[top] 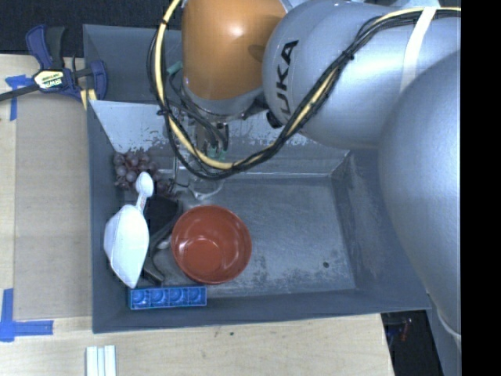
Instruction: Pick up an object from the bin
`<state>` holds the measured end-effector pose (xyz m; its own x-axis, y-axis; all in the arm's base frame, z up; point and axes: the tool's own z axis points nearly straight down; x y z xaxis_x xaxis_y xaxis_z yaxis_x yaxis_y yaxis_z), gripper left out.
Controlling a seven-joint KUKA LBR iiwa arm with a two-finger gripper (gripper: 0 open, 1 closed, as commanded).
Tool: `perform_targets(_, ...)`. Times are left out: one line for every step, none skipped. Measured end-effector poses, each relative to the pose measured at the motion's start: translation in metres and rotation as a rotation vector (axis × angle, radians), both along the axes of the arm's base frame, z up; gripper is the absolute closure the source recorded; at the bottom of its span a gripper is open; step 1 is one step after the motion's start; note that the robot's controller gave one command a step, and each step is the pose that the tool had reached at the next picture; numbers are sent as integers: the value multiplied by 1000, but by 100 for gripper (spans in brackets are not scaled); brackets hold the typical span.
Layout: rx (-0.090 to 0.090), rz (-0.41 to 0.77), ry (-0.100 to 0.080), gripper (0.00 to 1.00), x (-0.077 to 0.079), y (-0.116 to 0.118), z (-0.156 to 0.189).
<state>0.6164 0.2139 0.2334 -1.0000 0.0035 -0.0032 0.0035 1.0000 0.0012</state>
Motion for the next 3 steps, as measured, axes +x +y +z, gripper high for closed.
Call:
perform_targets(0, 0, 0, 0, 0, 0, 0)
perform_targets(-1, 233, 0, 0, 2, 5, -39)
perform_targets(0, 253, -5, 0, -7, 1, -21)
